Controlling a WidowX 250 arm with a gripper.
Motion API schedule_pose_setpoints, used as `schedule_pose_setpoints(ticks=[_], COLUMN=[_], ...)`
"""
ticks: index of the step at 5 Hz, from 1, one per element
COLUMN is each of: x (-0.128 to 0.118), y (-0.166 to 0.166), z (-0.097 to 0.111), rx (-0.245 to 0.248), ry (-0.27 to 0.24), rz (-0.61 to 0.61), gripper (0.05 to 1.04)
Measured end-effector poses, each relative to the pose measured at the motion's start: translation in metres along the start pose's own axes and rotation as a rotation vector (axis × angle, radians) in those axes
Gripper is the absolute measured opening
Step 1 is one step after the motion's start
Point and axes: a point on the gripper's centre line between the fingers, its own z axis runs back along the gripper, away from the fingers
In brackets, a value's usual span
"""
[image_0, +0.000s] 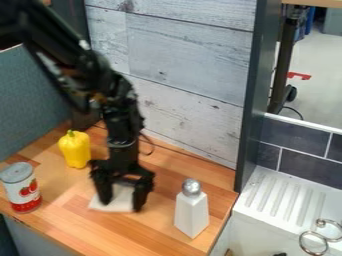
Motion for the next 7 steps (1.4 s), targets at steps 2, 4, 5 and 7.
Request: schedule_pose_setpoints(ticks=[2, 4, 5, 7], x=[-0.030, -0.016, -0.015, -0.047], y=[0.014, 0.008, -0.010, -0.042], z=[-0.004, 0.002, 0.014, 0.070], rx=[-0.012, -0.111, -0.143, -0.059], ry=[0.022, 0.032, 0.077, 0.166], rz=[0.047, -0.025, -0.160, -0.317], gripper=[1.002, 1.001, 1.001, 1.001])
